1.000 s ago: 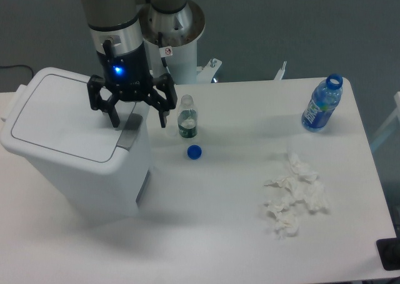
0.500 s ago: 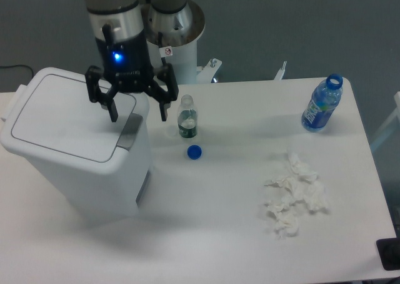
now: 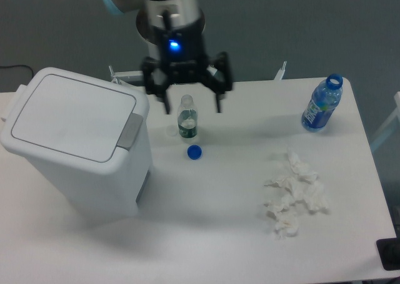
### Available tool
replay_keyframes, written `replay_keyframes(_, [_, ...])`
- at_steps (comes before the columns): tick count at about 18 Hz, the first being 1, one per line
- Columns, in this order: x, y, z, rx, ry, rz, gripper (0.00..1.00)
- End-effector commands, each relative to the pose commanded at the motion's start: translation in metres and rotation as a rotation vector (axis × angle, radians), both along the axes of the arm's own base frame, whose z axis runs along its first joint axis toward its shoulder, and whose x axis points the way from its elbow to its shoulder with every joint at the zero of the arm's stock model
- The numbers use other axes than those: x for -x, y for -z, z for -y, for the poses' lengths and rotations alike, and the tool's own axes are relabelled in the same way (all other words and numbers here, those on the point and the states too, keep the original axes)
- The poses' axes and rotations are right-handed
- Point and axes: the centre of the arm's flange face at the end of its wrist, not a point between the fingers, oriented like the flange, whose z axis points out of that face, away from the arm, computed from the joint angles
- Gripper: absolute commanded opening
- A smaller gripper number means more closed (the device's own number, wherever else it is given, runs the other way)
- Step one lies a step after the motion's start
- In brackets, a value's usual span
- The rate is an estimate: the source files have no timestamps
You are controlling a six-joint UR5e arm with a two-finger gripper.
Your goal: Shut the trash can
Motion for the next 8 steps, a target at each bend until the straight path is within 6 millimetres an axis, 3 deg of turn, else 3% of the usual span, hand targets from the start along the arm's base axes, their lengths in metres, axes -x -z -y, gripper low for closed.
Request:
replay_keyframes(4, [0.059,0.023,0.04,0.101,0.133,-0.017,1.0])
replay_keyframes(8, [0.09,0.026,0.066,0.143,0.192,-0.036,1.0])
